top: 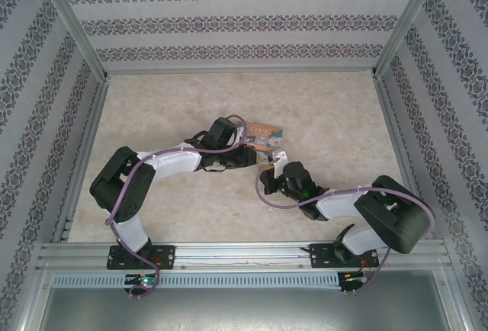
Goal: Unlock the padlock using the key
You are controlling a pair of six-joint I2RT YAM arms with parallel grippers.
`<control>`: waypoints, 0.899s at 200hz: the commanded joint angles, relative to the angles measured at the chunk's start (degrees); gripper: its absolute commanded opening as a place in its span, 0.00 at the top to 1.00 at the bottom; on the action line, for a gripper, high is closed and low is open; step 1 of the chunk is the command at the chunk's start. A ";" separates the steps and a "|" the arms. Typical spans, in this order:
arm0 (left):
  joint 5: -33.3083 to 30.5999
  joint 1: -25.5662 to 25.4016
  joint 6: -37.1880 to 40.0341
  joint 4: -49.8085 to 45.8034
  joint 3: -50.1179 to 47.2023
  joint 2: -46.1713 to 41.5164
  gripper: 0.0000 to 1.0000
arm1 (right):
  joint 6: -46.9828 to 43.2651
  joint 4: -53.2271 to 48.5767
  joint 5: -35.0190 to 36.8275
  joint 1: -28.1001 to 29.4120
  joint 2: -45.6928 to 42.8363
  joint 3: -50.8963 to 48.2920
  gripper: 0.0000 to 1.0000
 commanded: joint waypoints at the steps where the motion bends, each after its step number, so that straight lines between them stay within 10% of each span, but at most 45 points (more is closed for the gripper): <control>1: 1.37 0.74 -0.05 -0.36 2.41 -0.15 0.77 | -1.49 3.67 -0.81 -0.57 0.58 1.52 1.00; 180: 2.07 1.36 0.00 -1.04 3.06 0.25 0.77 | -1.78 4.21 -1.16 -0.60 -1.70 -0.24 1.00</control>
